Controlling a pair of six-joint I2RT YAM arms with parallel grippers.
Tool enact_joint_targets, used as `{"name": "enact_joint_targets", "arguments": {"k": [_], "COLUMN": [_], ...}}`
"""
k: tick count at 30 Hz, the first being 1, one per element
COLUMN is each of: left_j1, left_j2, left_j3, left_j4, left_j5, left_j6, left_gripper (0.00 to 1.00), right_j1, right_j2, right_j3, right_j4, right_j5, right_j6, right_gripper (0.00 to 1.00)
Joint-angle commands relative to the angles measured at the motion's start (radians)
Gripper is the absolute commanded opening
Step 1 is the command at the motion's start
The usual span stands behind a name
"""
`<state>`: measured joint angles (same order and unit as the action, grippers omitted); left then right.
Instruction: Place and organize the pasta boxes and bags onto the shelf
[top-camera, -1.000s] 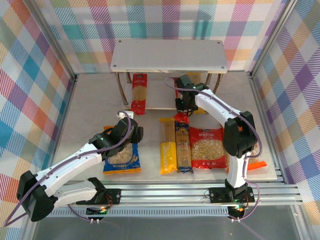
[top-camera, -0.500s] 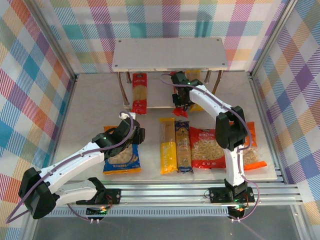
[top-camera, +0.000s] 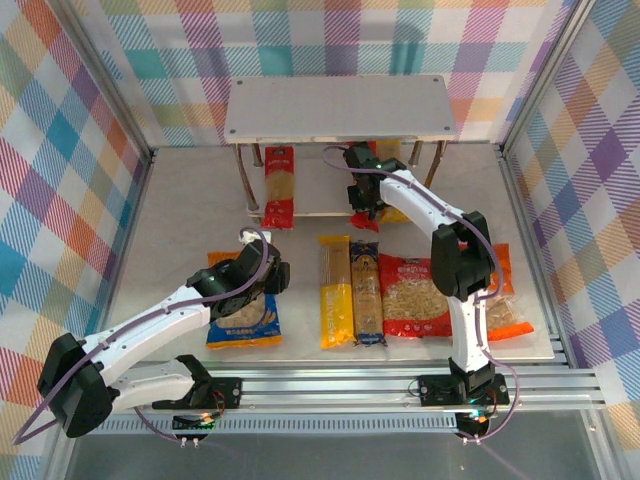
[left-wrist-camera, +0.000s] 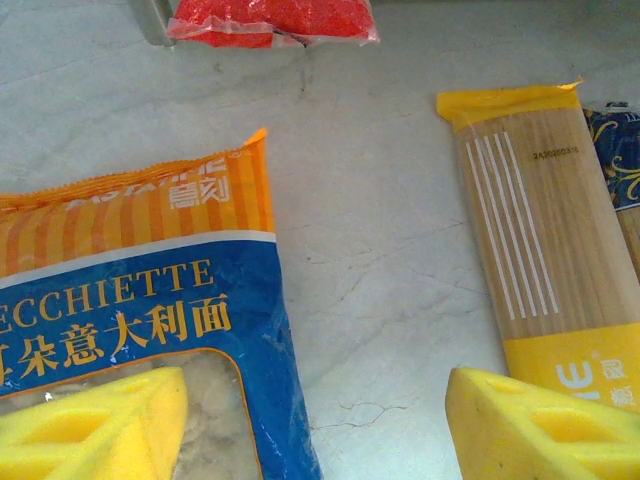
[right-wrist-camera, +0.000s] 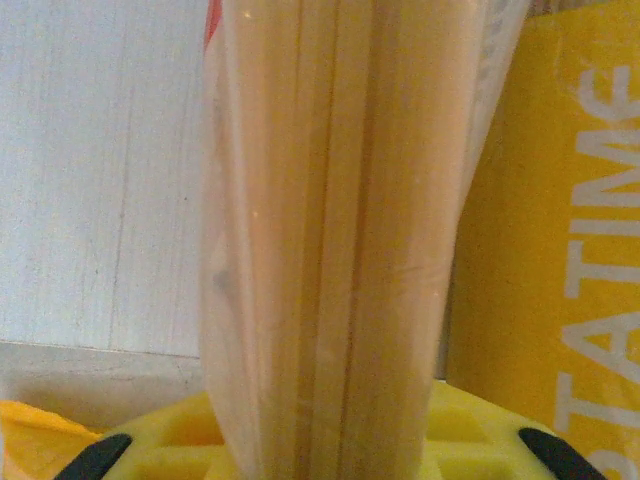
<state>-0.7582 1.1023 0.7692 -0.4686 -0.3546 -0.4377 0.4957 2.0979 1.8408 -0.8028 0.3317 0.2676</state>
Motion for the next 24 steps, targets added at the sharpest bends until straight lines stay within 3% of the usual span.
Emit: {"name": "enact_joint_targets", "arguments": {"k": [1,9,17,24], "left_j1": [-0.009,-0.030,-0.068,-0.129], "left_j2": [-0.017,-0.022,-0.019,0.053], "left_j3": [-0.014,-0.022,-0.035,-0.013], "left_j4": [-0.006,-0.008,-0.012,0.003], "left_j5": [0.018,0.045,0.061,0.090], "left_j6": [-0.019,-0.031,-0.071,-0.082], "left_gripper": [0.69,0.73,0.73,0.76], "right_j1": [-0.016,-0.026,-0.031,-0.030], "right_j2": [-0.001,0.012,-0.005,-0.152], "right_j3": [0.069,0.072,0.040,-0.102], "right_j4": [0.087,0.032,0.029,0.135], "right_j5": [0.094,0.114,0.108,0.041], "right_j6": [-0.008,0.031,0.042,0.012], "right_gripper": [0.18,0.61,0.74,0.86]}}
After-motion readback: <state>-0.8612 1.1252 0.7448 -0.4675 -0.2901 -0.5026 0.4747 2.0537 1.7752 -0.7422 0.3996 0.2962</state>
